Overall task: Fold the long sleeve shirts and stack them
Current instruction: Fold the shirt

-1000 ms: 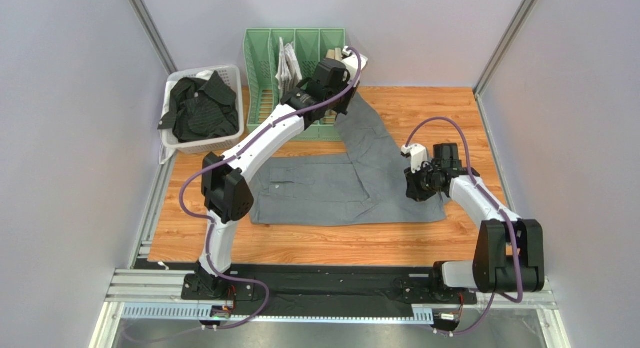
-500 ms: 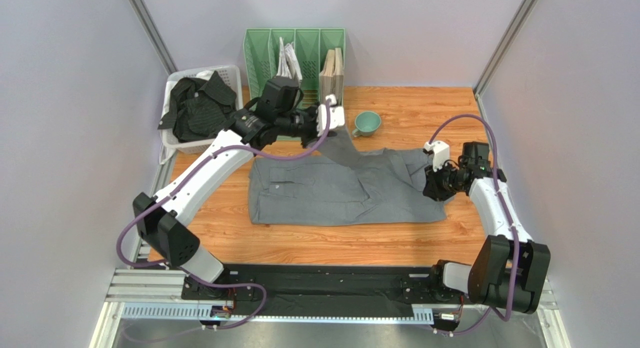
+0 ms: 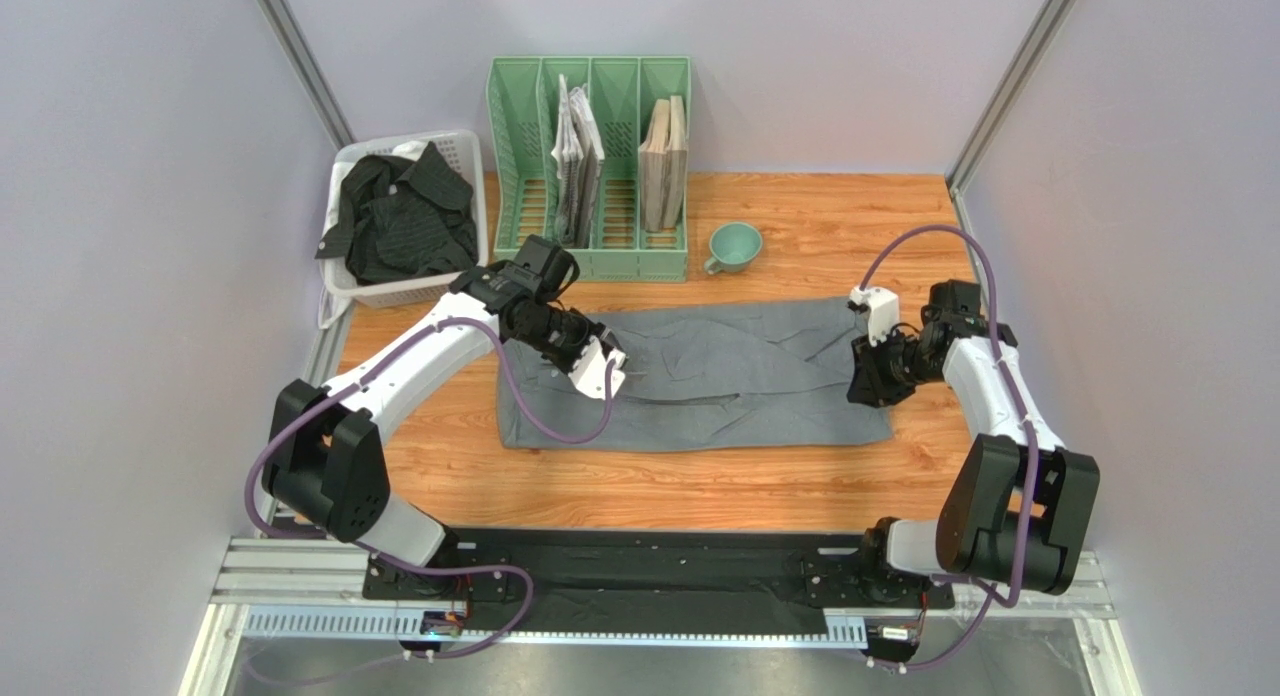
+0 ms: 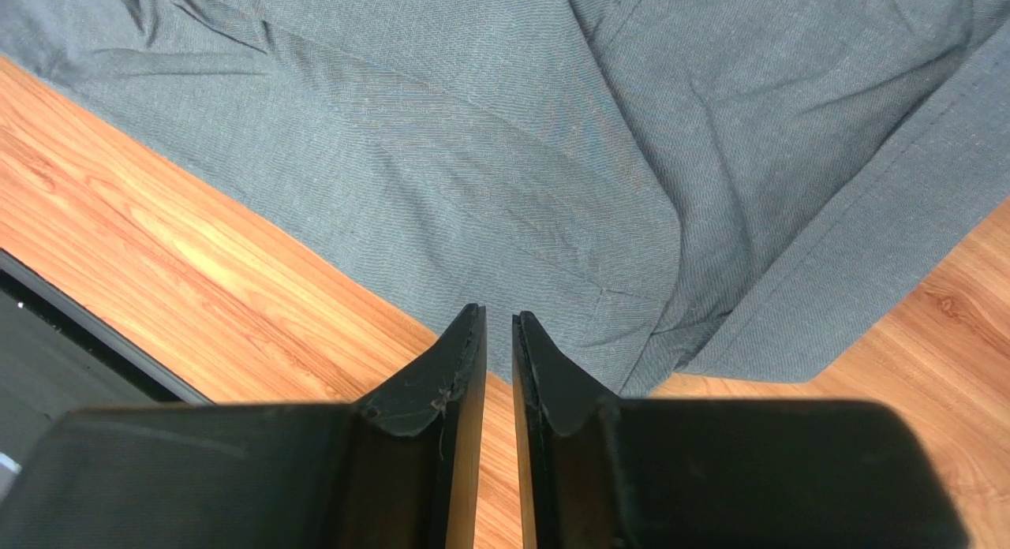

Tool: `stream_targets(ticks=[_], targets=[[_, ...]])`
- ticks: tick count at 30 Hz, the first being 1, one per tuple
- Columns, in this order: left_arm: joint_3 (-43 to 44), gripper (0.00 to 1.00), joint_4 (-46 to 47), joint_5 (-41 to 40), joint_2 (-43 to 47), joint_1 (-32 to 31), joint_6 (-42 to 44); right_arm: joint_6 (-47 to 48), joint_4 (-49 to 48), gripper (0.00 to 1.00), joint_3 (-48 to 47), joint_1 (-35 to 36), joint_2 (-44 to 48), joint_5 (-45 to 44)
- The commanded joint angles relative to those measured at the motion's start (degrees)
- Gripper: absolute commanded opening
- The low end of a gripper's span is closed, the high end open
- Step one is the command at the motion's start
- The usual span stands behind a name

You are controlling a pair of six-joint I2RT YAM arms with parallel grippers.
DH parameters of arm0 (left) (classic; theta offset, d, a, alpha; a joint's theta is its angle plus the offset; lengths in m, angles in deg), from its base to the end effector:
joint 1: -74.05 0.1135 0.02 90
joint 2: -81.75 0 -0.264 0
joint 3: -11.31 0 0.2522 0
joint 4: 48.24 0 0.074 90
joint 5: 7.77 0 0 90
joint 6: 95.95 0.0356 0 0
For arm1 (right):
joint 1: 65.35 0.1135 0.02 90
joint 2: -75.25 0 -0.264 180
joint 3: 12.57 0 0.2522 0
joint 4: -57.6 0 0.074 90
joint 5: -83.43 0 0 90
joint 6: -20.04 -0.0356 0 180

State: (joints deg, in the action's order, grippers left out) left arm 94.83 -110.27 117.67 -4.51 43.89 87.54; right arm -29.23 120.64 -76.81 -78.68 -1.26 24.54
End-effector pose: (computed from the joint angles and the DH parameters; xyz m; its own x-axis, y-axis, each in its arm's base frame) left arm 0.2478 -0.1679 0.2717 0.6695 0.5515 -0.4976 0.7428 -0.4890 0.4574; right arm 0.2294 -0.0354 0.2156 -0.7589 -0.3943 -0.5183 -0.5612 0.7997 0.2133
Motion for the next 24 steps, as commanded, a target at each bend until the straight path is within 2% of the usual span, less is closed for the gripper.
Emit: stream_targets(ticks=[1,7,11,12,13,15,18,19,21,22,24], targets=[[-3.65,0.05,1.68,0.6,1.62,2.2,13.81,1.98,1.35,0.19,-2.61,-0.21,-0.74,1.49],[-9.01,0.24,4.33,-3.8,2.15,6.15,18.12,1.81,3.02,0.21,-3.31,-0.3,-1.01,1.14],[-9.55,0.3,1.96,-5.12,4.07,11.85,16.82,-0.03,4.07,0.24,-3.66,0.14,-0.22,1.14],[-9.38,0.31,2.04,-4.94,5.12,12.57,13.76,-0.65,4.07,0.24,-3.75,0.31,-0.22,0.97],[-9.11,0.37,2.56,-4.94,5.66,13.1,11.91,-1.09,4.16,0.24,-3.75,0.92,-0.04,0.88],[-8.33,0.38,3.44,-5.38,6.89,13.98,4.3,-2.58,3.99,0.24,-3.75,1.54,-0.04,0.27],[-6.92,0.39,3.18,-4.95,7.6,14.07,-1.89,-4.51,3.63,0.24,-4.1,2.95,-0.65,-0.44],[-6.31,0.4,3.44,-3.38,7.68,14.07,-7.65,-4.95,3.46,0.24,-4.36,3.73,-1.01,-0.61],[-3.68,0.41,2.75,-0.74,6.81,13.98,-13.57,-6.88,2.23,0.24,-4.54,4.79,-2.41,-1.67],[-2.79,0.42,2.22,1.45,6.11,13.37,-20.21,-7.59,1.71,0.24,-4.8,5.49,-3.11,-2.02],[-0.86,0.42,2.13,1.21,3.48,11.62,-26.31,-9.78,-0.32,0.24,-4.89,5.85,-4.26,-2.63]])
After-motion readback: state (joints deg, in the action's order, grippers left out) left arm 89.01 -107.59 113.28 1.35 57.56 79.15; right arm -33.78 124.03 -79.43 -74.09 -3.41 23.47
